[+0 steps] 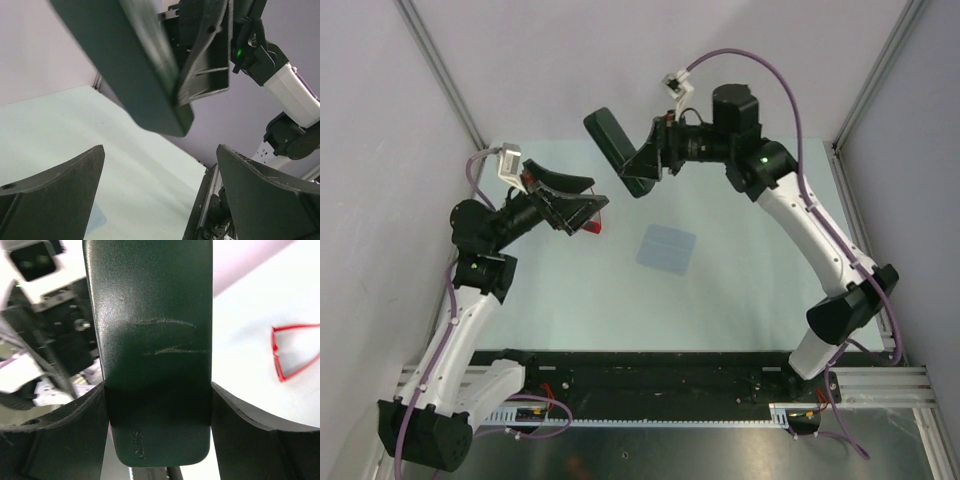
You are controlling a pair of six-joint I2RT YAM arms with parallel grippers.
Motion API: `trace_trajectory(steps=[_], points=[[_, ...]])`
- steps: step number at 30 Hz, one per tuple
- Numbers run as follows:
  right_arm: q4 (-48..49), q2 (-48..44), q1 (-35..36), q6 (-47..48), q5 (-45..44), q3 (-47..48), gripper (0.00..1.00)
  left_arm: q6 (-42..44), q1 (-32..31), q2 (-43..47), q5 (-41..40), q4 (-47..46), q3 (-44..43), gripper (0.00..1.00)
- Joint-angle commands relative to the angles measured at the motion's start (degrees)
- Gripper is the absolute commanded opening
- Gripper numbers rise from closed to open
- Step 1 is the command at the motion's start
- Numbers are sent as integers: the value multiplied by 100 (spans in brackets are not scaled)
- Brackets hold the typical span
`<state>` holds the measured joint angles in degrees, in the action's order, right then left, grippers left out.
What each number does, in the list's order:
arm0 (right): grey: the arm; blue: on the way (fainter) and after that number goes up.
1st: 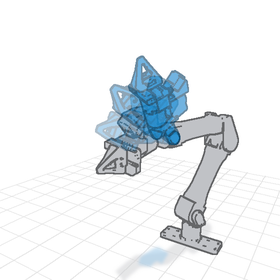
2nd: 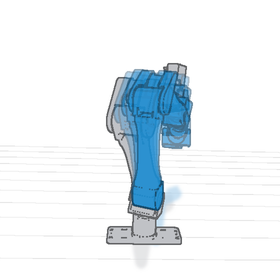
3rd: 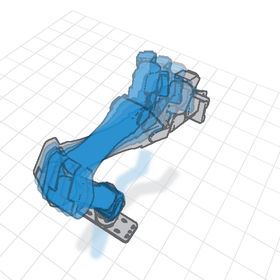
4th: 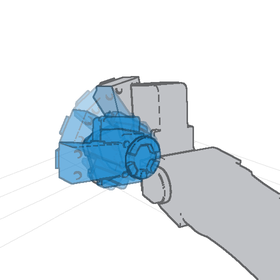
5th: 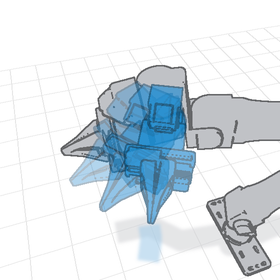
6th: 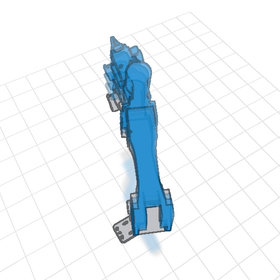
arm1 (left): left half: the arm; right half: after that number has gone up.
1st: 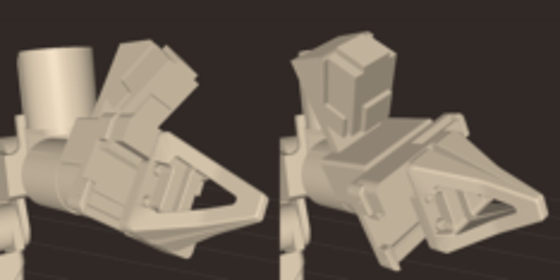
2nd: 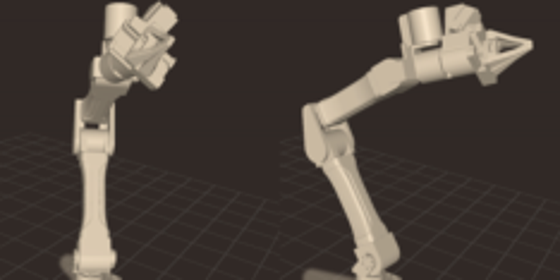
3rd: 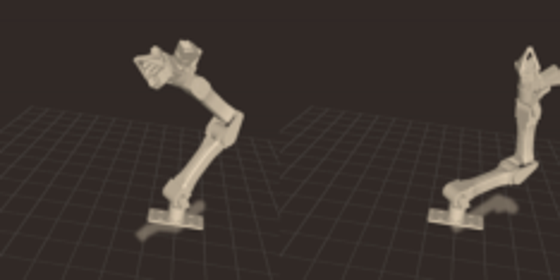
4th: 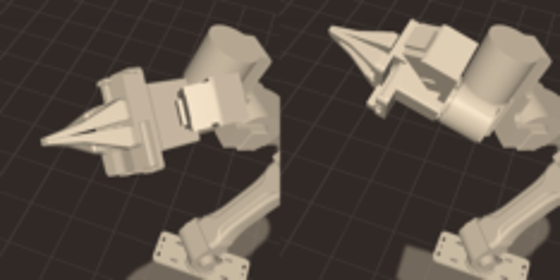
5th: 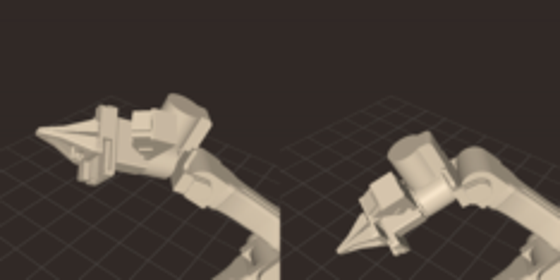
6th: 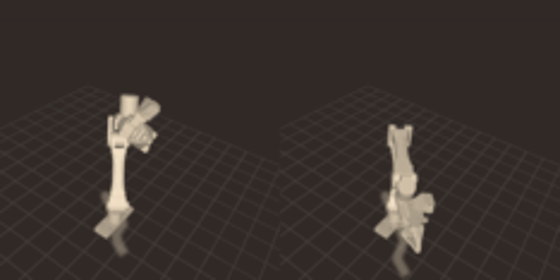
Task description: Organize the sunglasses
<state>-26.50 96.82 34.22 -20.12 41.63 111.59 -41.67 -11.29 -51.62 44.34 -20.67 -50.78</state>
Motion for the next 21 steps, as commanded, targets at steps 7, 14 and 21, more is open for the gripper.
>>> trace_trajectory(steps=[7,14,21], points=[[1692,-1147,-152,-845,1603,-533,33,-624,-303,-261,813,-1554,-880,100],[1675,-1121,-38,-730,1638,-612,33,-790,-497,-595,743,-1677,-1205,100],[1412,-919,120,-423,1507,-516,32,-895,-611,-771,761,-1827,-1373,100]])
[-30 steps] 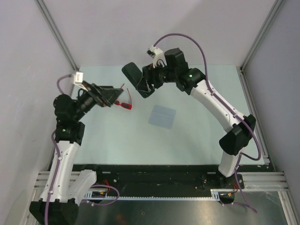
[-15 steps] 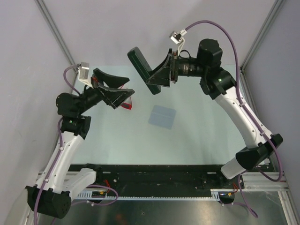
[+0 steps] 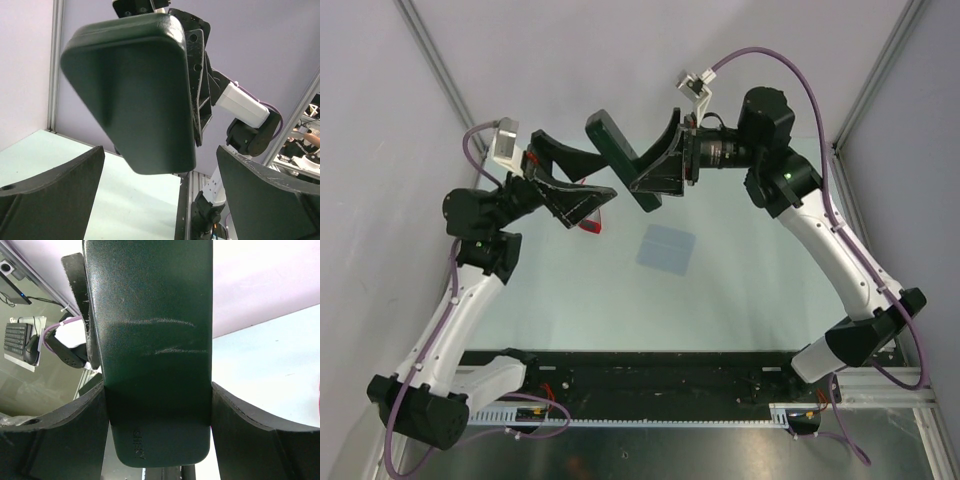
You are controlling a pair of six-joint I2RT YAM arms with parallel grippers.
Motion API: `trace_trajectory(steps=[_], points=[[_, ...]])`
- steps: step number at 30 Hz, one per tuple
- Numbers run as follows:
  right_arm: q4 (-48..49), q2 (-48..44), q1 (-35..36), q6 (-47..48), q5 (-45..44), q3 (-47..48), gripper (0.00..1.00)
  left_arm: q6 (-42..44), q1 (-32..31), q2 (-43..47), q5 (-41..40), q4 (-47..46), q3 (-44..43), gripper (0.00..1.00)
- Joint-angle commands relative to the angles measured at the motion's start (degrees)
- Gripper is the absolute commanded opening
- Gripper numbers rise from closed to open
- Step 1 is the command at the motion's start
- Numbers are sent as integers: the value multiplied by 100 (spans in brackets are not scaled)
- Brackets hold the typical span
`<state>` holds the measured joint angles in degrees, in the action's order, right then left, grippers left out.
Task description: Organize the sunglasses
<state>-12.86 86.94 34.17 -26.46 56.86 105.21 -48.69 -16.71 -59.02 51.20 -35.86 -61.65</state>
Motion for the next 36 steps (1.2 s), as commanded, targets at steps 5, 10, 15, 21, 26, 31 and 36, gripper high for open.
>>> trace_trajectory(steps=[5,10,15,21,26,31,36], points=[[-295,227,300,519,-158,263,31,-405,-78,-153,-14,-404,-313,100],[-252,262,318,519,-158,298,31,-440,-78,-188,13,-440,-269,100],[-269,263,336,580,-237,299,29,-396,-69,-232,4,-440,-164,100],[-94,43,362,651,-307,158,26,-519,-34,-417,-251,-431,-58,100],[-23,-80,336,624,-246,44,25,-440,-8,-470,-303,-431,-23,100],[152,-221,187,484,-263,-105,20,-335,80,-461,-356,-405,47,100],[337,-388,28,352,-272,-264,17,-326,185,-443,-339,-361,74,100]])
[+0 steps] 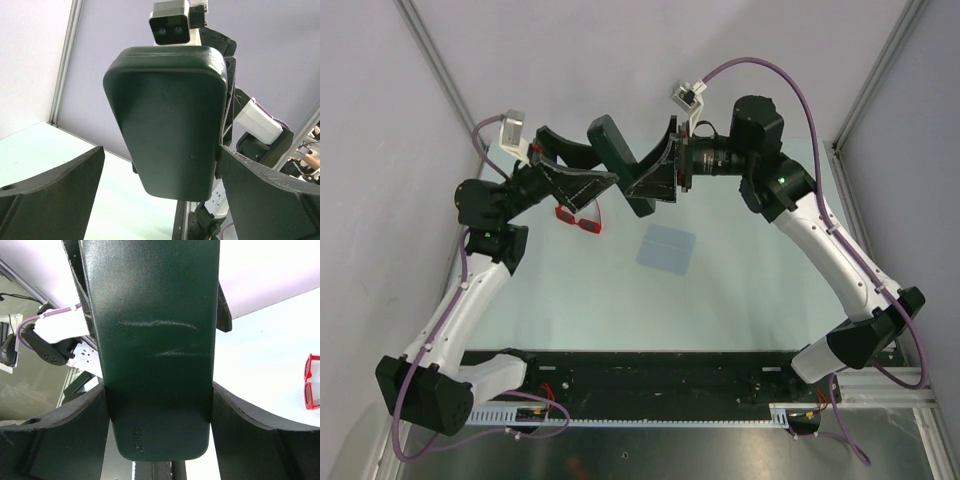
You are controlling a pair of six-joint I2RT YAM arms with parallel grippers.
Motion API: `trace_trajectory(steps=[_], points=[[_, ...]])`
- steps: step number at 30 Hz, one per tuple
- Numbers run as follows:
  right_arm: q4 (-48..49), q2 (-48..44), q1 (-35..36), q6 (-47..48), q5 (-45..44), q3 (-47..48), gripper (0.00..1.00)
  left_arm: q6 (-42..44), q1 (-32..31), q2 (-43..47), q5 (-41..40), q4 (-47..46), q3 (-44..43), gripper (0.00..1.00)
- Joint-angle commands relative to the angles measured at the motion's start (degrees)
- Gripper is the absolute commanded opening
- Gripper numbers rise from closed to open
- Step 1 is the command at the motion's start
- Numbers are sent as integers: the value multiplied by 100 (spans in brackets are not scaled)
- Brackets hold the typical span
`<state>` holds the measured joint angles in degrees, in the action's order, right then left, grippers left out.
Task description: Organize the sunglasses
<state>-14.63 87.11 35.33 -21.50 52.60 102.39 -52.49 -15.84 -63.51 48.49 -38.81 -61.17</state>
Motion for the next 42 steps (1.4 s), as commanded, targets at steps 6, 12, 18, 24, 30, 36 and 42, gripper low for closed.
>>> trace_trajectory(steps=[6,12,18,24,30,36,42], points=[[593,-485,-228,-179,110,-96,14,2,116,-22,196,-66,-97,100],[707,-432,-202,-267,198,-149,13,89,63,40,722,-74,-343,100],[848,-318,-88,-329,312,-131,13,151,-7,84,759,-92,-335,100],[796,-239,97,-215,374,-70,14,20,-25,22,495,-92,-282,100],[523,-221,114,-30,277,-105,14,89,-16,154,530,-118,-326,100],[488,-212,114,-21,154,-175,14,151,-34,286,706,-162,-282,100],[540,-212,123,-21,251,-202,14,38,-34,313,609,-189,-168,100]])
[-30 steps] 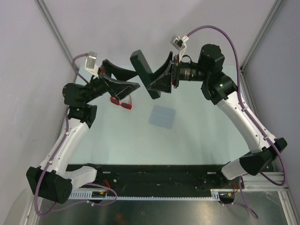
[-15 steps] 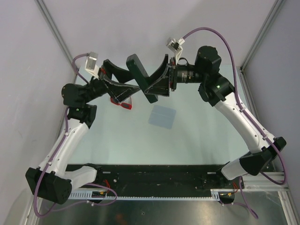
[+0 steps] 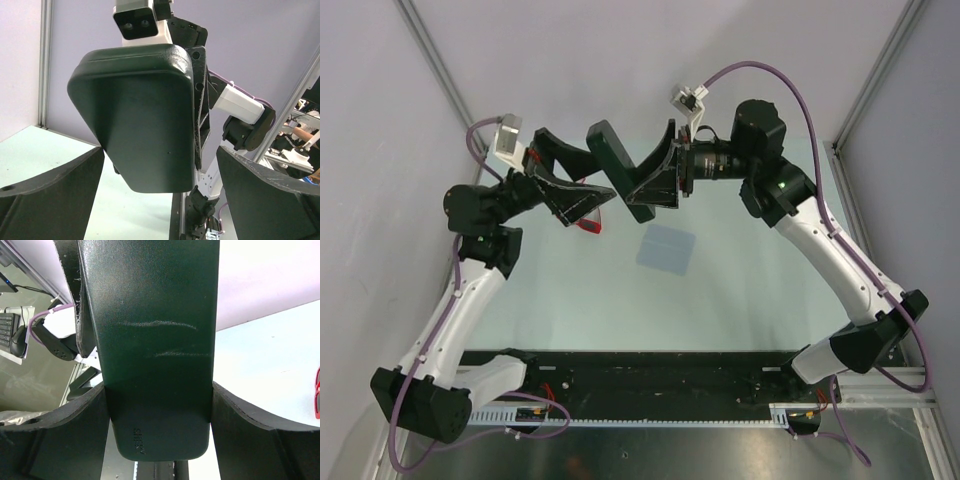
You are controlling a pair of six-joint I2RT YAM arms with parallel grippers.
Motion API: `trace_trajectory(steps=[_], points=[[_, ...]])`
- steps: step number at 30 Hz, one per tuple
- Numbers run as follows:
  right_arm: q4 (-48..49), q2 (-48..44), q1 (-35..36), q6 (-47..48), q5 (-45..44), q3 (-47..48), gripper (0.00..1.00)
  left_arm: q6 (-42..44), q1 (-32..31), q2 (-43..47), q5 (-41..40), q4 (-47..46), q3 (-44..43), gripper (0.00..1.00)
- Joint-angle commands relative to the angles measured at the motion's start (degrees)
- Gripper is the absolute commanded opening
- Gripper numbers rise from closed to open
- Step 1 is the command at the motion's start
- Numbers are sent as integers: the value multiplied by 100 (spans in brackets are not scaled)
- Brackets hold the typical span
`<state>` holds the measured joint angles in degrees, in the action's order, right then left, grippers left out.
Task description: Organize the sunglasses
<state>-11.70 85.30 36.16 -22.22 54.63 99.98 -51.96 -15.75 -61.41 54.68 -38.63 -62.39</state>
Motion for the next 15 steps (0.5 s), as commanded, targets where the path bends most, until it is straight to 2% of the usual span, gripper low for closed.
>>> trace_trajectory(steps=[1,12,14,15], points=[[221,-31,66,94,48,39,14,-42,-51,77,-27,-206,-36,100],[72,-83,233,200,-93,-5,14,-183,-165,-20,-115,-232,-63,100],[107,-83,233,165,-67,-14,14,-165,-165,6,-54,-232,-36,91],[124,-118,225,130,-49,-23,13,-130,-165,6,-19,-241,-19,79]])
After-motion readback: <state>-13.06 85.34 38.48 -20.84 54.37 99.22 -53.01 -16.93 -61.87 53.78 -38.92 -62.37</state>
